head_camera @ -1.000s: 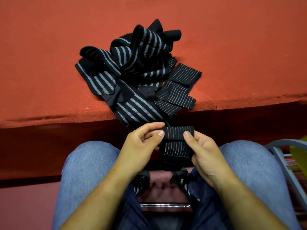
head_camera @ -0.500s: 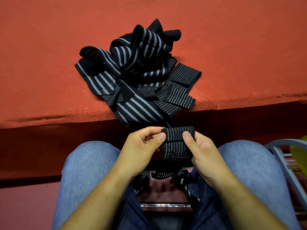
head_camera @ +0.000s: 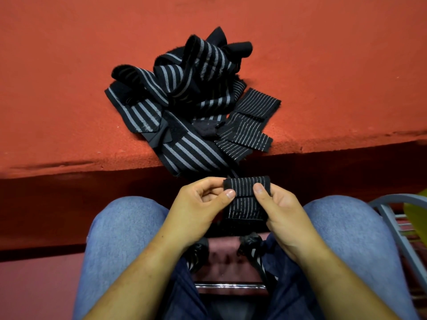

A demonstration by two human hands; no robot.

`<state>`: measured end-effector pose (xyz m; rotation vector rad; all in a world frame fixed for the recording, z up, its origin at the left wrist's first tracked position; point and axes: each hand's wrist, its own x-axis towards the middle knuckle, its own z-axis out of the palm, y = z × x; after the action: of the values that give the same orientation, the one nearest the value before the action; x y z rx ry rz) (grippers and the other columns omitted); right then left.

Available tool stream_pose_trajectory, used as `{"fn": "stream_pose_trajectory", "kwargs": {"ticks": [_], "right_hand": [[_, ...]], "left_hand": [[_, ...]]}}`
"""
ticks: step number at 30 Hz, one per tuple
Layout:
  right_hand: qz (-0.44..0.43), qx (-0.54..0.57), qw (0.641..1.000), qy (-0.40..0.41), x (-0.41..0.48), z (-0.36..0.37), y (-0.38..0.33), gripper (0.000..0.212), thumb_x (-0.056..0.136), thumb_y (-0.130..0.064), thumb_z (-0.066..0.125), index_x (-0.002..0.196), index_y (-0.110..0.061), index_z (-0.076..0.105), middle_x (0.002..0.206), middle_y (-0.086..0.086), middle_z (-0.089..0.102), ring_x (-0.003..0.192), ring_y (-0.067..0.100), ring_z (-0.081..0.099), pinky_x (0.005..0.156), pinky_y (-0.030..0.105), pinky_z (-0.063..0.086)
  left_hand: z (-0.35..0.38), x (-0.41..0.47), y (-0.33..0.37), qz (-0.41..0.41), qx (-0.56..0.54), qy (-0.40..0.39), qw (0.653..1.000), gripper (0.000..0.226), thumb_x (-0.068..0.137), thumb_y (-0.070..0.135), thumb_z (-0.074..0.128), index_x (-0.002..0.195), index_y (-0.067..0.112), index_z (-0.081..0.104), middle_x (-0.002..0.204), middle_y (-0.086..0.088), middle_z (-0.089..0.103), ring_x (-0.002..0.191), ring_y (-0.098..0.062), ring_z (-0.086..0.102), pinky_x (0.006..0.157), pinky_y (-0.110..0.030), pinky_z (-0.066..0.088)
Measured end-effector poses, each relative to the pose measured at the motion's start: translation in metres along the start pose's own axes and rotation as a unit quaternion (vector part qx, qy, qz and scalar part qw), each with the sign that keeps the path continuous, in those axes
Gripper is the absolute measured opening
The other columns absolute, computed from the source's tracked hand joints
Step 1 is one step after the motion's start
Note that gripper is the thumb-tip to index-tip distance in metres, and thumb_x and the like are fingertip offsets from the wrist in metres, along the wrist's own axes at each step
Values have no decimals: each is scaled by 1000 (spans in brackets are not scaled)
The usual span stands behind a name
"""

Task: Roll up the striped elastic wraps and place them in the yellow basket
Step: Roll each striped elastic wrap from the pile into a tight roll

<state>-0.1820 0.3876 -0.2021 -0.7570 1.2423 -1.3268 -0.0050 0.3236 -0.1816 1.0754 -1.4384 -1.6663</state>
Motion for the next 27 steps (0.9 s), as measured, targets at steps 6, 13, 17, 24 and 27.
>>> {"fn": "stream_pose_trajectory", "kwargs": {"ticks": [6,13,17,24,27], "right_hand": [[26,16,999,22,0,3,-1,42,95,-40,60,116,-6,73,111,22,77,109,37,73,103,56,54],[77,15,997,9,0,4,-1,54,93,-55,58,107,-7,78,111,19,78,110,36,73,102,52,55],[92,21,995,-12,-1,5,-4,56,92,-53,50,113,-7,75,110,14,79,104,25,76,91,36,60],[95,44,994,-18,-2,3,-7,65,93,-57,47,121,-4,72,115,18,77,111,30,74,100,43,56],[88,52,995,-12,-2,3,-7,58,95,-51,52,119,-3,73,116,21,76,113,33,73,103,47,54]], "left_hand": [[-2,2,-3,3,15,21,1000,22,91,13,77,113,15,76,103,-13,79,97,-28,74,91,-34,60],[-1,1,2,39,16,54,998,22,91,6,76,107,22,78,101,-7,78,88,-11,72,81,-20,56],[1,-1,7,44,14,46,998,28,91,0,74,105,23,77,92,11,76,82,-4,70,76,-15,54],[-1,0,5,83,82,33,993,33,87,-4,78,99,26,78,103,-1,74,93,-6,71,85,-18,52],[-2,1,3,83,85,25,993,32,86,-5,77,97,25,79,104,0,72,96,-9,71,86,-18,52]]}}
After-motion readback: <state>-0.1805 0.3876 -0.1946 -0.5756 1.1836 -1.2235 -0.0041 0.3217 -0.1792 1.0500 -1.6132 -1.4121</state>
